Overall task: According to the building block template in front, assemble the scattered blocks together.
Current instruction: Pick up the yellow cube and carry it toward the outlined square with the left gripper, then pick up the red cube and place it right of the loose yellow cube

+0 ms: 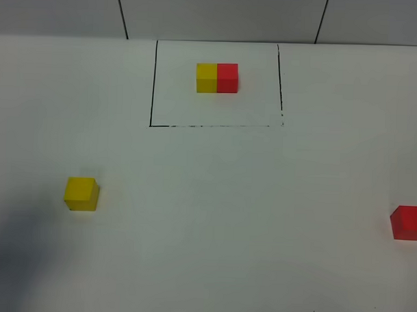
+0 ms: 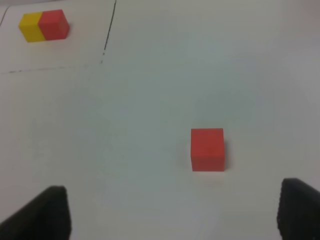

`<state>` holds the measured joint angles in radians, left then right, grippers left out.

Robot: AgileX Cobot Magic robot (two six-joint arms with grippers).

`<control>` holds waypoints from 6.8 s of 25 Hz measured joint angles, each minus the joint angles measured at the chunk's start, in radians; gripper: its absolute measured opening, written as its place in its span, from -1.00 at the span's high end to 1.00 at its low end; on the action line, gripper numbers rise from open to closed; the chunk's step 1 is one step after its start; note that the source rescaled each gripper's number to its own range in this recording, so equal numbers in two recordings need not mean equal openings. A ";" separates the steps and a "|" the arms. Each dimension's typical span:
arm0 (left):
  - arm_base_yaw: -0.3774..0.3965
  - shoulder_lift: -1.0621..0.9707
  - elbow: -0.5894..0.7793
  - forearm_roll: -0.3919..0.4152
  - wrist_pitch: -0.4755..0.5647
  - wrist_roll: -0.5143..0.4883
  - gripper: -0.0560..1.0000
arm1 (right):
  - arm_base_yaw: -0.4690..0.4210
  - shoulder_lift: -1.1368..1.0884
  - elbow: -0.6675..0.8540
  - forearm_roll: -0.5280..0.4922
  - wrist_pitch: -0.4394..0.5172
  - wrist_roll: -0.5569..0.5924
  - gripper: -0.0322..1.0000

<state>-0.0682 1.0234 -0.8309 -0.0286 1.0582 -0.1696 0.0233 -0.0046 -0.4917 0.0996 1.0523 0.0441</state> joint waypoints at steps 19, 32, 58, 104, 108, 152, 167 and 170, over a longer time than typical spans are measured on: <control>-0.073 0.562 -0.121 -0.068 -0.228 0.086 -0.66 | 0.000 0.000 0.000 0.000 0.000 0.000 -0.86; -0.206 0.693 -0.159 0.072 -0.291 -0.115 -0.66 | 0.000 0.000 0.000 0.000 0.000 -0.001 -0.86; -0.208 0.880 -0.162 0.011 -0.437 -0.070 -0.15 | -0.001 0.000 0.000 0.000 0.000 0.000 -0.86; -0.588 1.417 -1.193 -0.016 0.071 1.172 0.87 | -0.001 0.000 0.000 0.000 0.000 0.000 -0.86; -0.588 1.417 -1.193 -0.034 0.072 1.173 0.87 | -0.001 0.000 0.000 0.000 0.000 0.000 -0.86; -0.585 1.202 -1.211 -0.018 0.064 1.080 -0.67 | -0.001 0.000 0.000 0.000 0.000 -0.001 -0.86; -0.265 1.033 -1.120 -0.023 0.109 0.610 -1.00 | -0.001 0.000 0.000 0.000 0.000 0.000 -0.85; -0.178 0.996 -1.037 -0.026 0.115 0.563 -1.00 | -0.001 0.000 0.000 0.000 0.000 0.000 -0.85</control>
<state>-0.2460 2.0195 -1.8676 -0.0546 1.1728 0.3929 0.0221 -0.0046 -0.4917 0.0996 1.0523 0.0440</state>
